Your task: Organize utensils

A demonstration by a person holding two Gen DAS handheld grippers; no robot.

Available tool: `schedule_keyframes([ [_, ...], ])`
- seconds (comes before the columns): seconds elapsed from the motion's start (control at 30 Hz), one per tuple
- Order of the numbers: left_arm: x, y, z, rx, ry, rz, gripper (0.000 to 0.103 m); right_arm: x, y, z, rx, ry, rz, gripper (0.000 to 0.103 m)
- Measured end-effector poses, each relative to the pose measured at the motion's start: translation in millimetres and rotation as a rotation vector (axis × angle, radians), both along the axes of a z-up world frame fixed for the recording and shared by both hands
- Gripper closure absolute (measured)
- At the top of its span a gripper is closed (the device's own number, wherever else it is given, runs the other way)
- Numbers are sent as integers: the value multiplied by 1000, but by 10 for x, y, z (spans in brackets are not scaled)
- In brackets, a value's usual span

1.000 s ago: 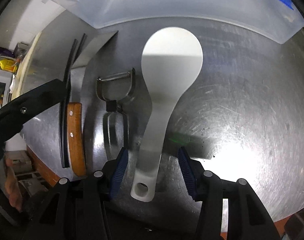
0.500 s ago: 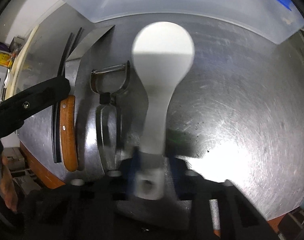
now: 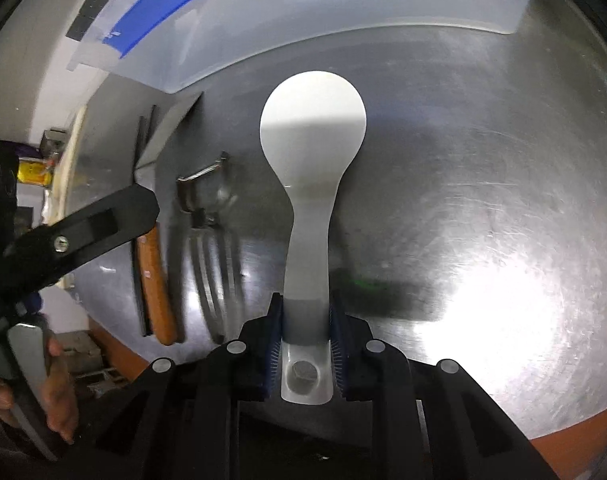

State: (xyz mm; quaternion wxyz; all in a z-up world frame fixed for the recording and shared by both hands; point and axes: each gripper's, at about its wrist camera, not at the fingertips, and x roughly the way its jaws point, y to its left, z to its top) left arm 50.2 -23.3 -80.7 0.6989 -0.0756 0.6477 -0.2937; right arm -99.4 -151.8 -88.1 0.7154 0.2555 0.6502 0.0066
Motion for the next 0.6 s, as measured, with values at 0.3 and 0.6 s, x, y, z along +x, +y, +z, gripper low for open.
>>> schedule_keyframes([
  [0.3,14,-65,14,45,-24,30,22,104,108,-55,-121,35,103,78],
  [0.6,12,-77,-14,50,-16,26,22,147,260,-78,-168,13,182,71],
])
